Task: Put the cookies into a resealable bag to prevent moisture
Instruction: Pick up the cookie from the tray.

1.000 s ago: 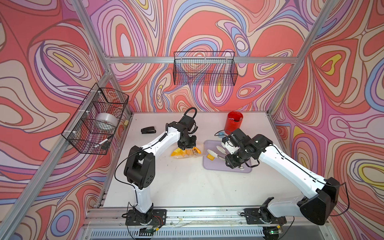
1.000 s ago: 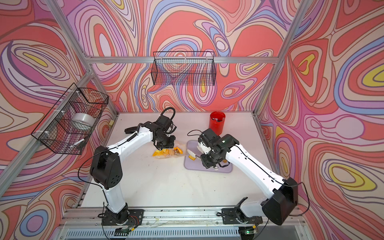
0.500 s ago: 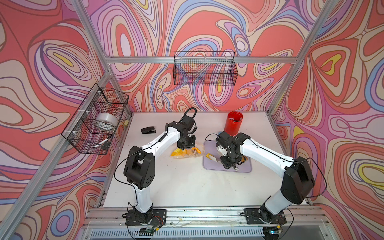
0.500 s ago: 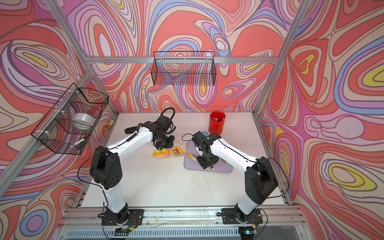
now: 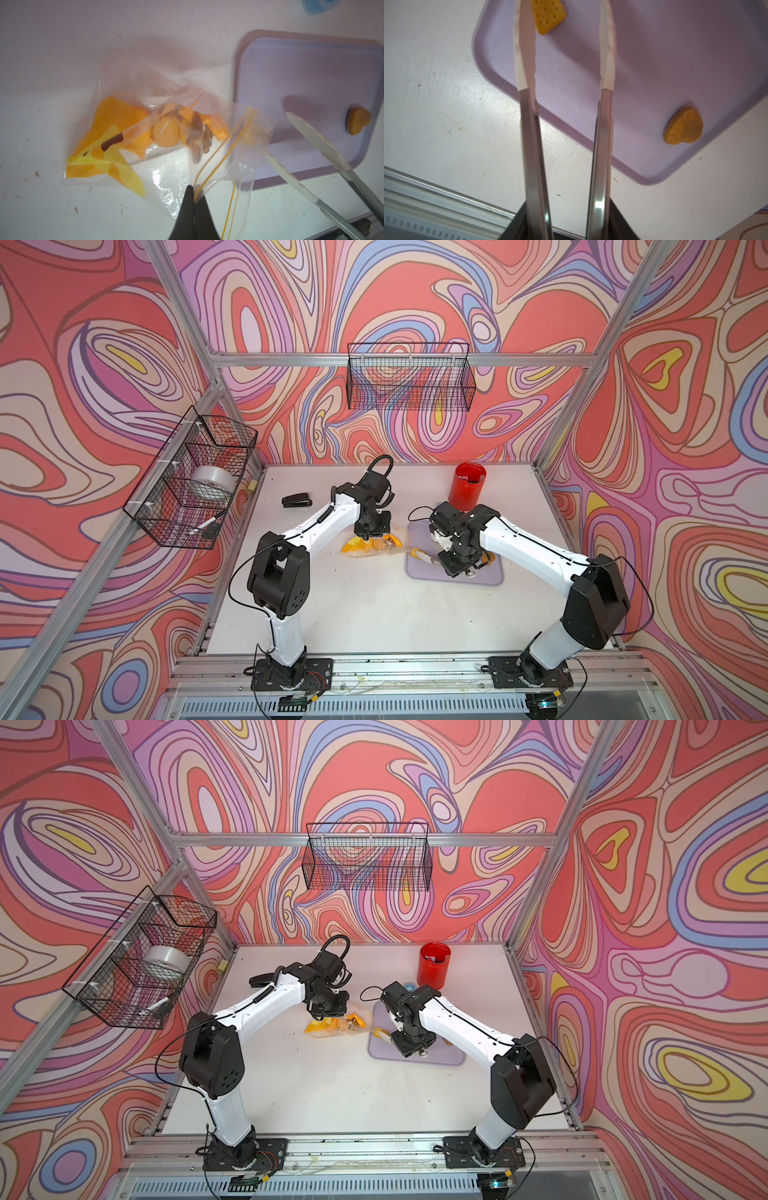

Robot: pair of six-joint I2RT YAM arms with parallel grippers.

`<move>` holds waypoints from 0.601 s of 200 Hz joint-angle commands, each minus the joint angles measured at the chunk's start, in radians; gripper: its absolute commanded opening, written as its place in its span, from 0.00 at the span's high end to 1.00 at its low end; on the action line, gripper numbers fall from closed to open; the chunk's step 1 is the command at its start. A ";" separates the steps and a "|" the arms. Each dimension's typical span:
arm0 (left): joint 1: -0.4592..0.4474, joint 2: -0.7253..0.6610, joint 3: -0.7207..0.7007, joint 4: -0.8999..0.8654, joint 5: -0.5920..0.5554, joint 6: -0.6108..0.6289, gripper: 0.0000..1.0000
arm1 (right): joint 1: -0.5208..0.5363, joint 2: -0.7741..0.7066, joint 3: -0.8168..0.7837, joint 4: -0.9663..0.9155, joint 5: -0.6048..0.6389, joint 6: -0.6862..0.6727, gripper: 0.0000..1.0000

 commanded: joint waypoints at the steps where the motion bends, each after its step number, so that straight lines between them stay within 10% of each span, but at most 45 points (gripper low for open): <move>1: 0.004 0.005 0.008 -0.015 0.002 -0.005 1.00 | 0.012 -0.038 0.017 -0.009 0.001 -0.008 0.54; 120: 0.005 -0.009 0.003 -0.018 0.001 -0.008 1.00 | 0.050 0.051 0.042 -0.026 0.027 -0.061 0.60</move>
